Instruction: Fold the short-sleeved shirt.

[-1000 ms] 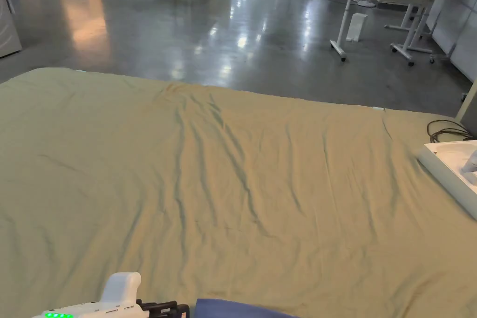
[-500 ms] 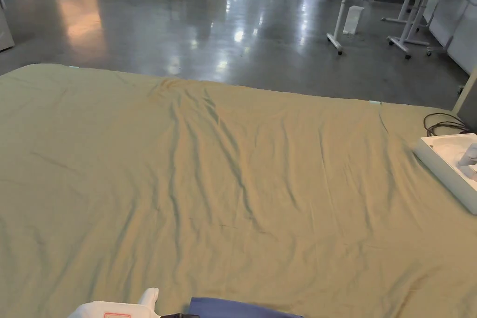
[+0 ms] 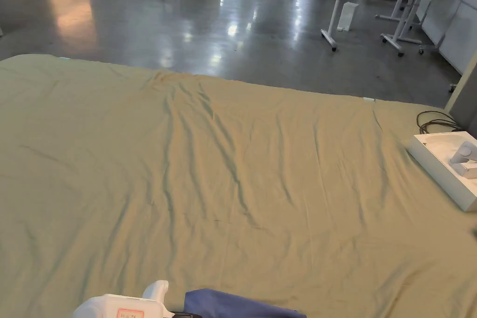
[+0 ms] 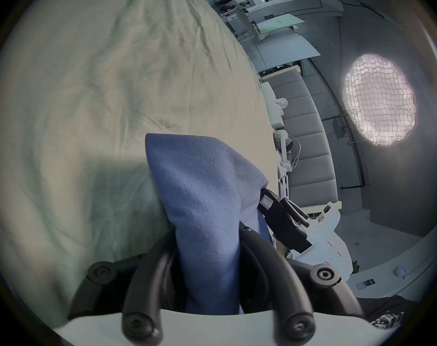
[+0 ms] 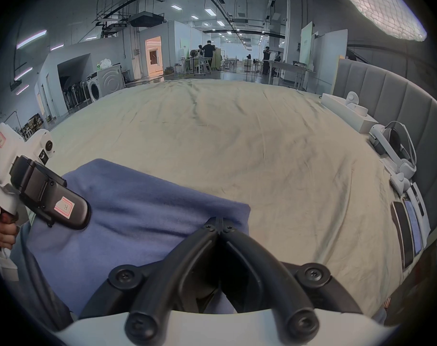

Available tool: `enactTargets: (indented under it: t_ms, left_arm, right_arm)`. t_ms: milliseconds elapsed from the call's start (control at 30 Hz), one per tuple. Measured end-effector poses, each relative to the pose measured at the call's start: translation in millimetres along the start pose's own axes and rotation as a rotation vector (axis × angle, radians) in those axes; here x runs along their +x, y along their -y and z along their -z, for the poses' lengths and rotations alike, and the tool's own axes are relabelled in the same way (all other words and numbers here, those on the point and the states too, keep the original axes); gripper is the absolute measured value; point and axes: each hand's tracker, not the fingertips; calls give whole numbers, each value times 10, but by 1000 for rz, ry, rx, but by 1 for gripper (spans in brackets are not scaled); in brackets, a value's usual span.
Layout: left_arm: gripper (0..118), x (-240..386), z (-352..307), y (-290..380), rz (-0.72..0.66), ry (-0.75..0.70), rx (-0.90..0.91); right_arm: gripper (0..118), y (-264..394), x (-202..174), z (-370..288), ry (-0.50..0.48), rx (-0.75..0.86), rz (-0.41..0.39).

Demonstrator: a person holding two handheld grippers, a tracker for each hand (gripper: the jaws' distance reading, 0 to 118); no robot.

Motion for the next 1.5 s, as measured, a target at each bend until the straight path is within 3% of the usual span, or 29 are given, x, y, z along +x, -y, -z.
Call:
enactTargets:
  t_ms: [367,567,733,1033,1367,1500]
  left_arm:
    - [22,233,-998,-402,66,52,59]
    - [22,82,-2017,-830,131,-140,103]
    - [22,-271,-2780,-1173,100,-267,118]
    - [22,-734,-3826,-1493,29,-501,122]
    - [22,-1123,-4130,-1530,-46,-846,112]
    - [23,-1232,-4088,-1562,-72,-902,122]
  right_arm:
    - [0,-940,278,-214,63,181,29]
    - [0,-1680,395,-350,84,313,30]
    - [0,-2086,430,-418,92,384,44]
    - [0,-2213,441,-477,104,411,47]
    - [0,-2091,408,-394,103,366,35]
    - [0,-2072,387,-386,93,359,35]
